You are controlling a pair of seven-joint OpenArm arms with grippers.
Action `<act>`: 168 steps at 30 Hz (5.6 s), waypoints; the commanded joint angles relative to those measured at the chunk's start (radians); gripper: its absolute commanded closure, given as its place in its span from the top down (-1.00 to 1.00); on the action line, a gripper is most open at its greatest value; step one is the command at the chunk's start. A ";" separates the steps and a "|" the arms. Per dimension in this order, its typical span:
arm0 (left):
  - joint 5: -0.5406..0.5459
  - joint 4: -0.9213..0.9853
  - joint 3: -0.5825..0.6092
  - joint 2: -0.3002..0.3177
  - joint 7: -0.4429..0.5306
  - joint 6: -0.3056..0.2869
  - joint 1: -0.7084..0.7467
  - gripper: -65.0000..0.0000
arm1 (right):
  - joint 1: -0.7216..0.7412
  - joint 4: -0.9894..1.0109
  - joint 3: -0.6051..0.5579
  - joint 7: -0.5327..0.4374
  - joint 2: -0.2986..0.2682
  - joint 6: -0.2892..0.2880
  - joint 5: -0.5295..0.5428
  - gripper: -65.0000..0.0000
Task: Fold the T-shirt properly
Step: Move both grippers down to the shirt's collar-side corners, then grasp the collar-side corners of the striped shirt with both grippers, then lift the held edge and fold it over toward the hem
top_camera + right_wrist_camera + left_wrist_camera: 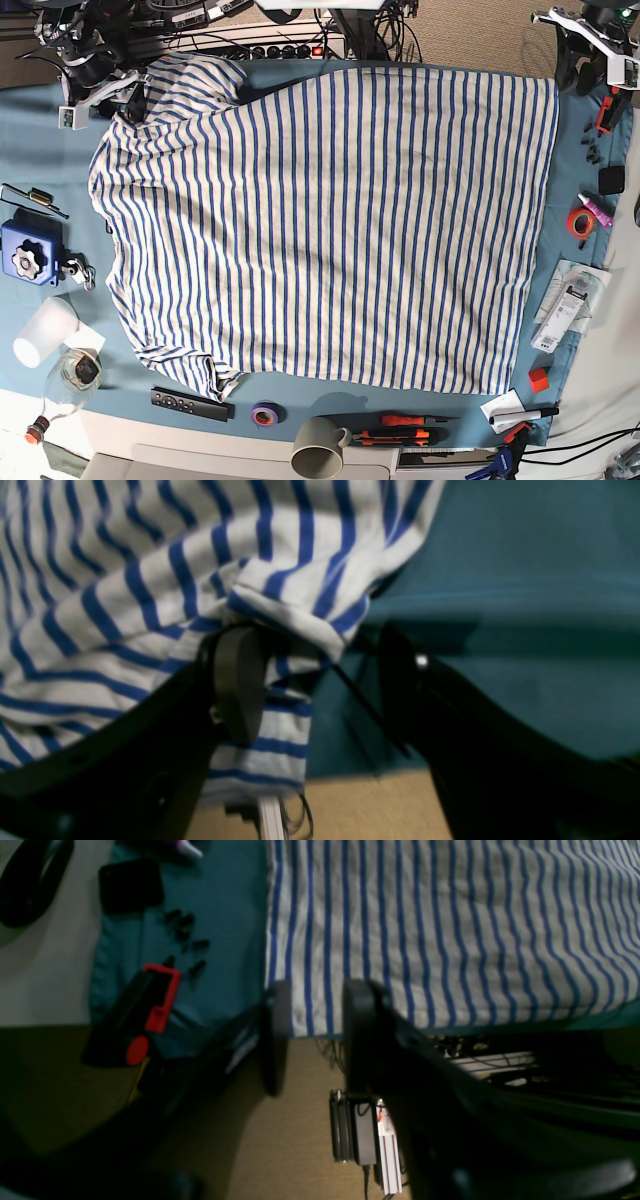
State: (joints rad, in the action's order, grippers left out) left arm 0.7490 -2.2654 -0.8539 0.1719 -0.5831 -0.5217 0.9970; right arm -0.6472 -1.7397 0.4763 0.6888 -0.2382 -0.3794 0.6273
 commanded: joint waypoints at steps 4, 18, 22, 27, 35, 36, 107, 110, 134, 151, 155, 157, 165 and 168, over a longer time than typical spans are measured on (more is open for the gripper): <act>0.014 -0.015 -0.008 0.005 0.022 -0.003 0.013 -0.40 | -0.021 0.040 -0.021 0.211 0.013 -0.040 -0.016 0.08; 0.014 -0.015 -0.007 0.005 0.022 -0.003 -0.019 -0.40 | -0.093 0.038 -0.021 0.348 0.014 -0.115 0.146 0.08; 0.014 -0.015 -0.006 0.005 0.022 -0.003 -0.019 -0.40 | -0.095 0.038 -0.021 0.347 0.014 -0.115 0.147 0.08; 0.014 -0.015 -0.006 0.005 0.022 -0.003 -0.019 -0.40 | -0.095 0.038 -0.021 0.345 0.014 -0.115 0.147 -0.08; -0.017 -0.006 -0.006 0.006 0.016 -0.003 -0.100 -0.39 | -0.095 0.038 -0.021 0.344 0.013 -0.117 0.147 -0.11; -0.039 -0.006 -0.006 0.006 0.006 -0.003 -0.118 -0.34 | -0.095 0.038 -0.021 0.344 0.013 -0.118 0.147 -0.11; 0.005 0.365 0.150 0.006 -0.461 0.113 -0.412 -1.00 | -0.099 -0.124 0.017 0.434 0.011 -0.118 0.193 -1.00; 0.023 0.338 0.150 0.006 -0.502 0.100 -0.409 -1.00 | -0.109 -0.192 0.017 0.431 0.011 -0.118 0.182 -1.00; 0.077 0.085 0.002 0.006 -0.491 0.076 -0.315 -1.00 | -0.117 -0.381 0.421 0.394 0.011 -0.095 0.230 -1.00; 0.061 0.085 -0.011 0.032 -0.425 0.075 -0.319 -1.00 | -0.004 -0.381 0.434 0.383 0.009 -0.095 0.236 -1.00; 0.059 0.085 -0.011 0.068 -0.380 0.075 -0.319 -1.00 | 0.025 -0.381 0.434 0.379 0.008 -0.081 0.204 -1.00; 0.058 0.085 -0.010 0.087 -0.377 0.075 -0.321 -1.00 | 0.042 -0.381 0.434 0.376 0.008 -0.058 0.185 -1.00; 0.010 0.090 -0.006 0.111 -0.335 0.076 -0.397 -1.00 | 0.084 -0.381 0.433 0.363 0.008 -0.050 0.156 -1.00; 0.010 0.090 -0.006 0.111 -0.332 0.076 -0.414 -1.00 | 0.085 -0.381 0.433 0.346 0.007 -0.050 0.145 -1.00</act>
State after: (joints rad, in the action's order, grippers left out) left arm 0.7681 -2.1624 -0.8520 0.2687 -0.9405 -0.4530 0.5819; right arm -0.5594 -2.1067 0.8959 1.0679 -0.2134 -0.4381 0.7849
